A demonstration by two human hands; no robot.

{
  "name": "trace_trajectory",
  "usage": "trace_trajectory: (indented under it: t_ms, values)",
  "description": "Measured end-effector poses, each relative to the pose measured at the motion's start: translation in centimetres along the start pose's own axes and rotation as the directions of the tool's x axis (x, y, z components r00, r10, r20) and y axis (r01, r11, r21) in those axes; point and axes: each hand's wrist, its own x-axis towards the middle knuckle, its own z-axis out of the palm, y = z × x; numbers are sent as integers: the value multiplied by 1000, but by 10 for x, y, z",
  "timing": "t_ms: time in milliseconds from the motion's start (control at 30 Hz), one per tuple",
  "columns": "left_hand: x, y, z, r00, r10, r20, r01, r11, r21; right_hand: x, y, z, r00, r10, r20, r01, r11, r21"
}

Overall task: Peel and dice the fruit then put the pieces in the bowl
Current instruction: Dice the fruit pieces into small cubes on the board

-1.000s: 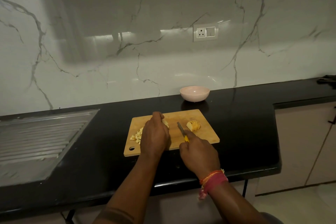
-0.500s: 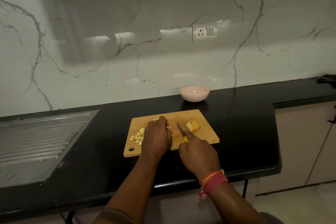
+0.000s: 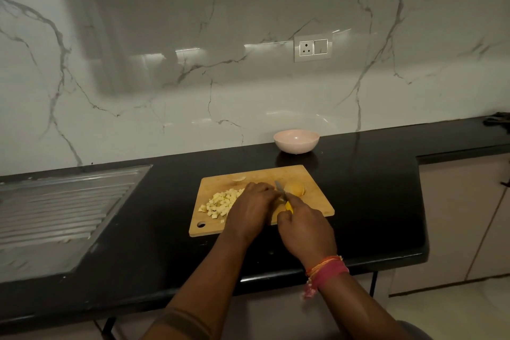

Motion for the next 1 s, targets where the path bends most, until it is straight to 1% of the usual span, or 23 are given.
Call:
trace_trajectory:
  t_ms: [100,233,333,467,533,633,733,867,1000]
  values:
    - [-3,-4,7,998,-11,64,11,1000,-10,1,2,-1,1000,13,5,-13,1000,11]
    - [-7,-8,7,993,-118,3,118,991,-64,3,4,-3,1000,20,19,-21,1000,22]
    - [-8,-8,6,981,-191,19,192,978,-76,1,4,-1,999,-9,40,10,1000,-21]
    - [-8,-9,6,980,-197,14,197,978,-74,4,5,0,998,-10,55,11,1000,-13]
    - [-6,-9,6,979,-203,8,203,976,-81,5,5,2,998,-9,61,11,999,-35]
    - [-6,-8,5,968,-251,28,253,962,-104,3,2,6,998,-9,65,15,997,-82]
    - [-4,-9,6,962,-269,43,272,954,-123,3,3,8,996,-46,71,53,993,-108]
    - [-2,-7,6,962,-272,30,274,954,-121,8,6,5,997,-37,70,41,998,-55]
    - [-2,-7,6,964,-266,27,267,957,-111,4,1,7,996,-72,57,77,994,-75]
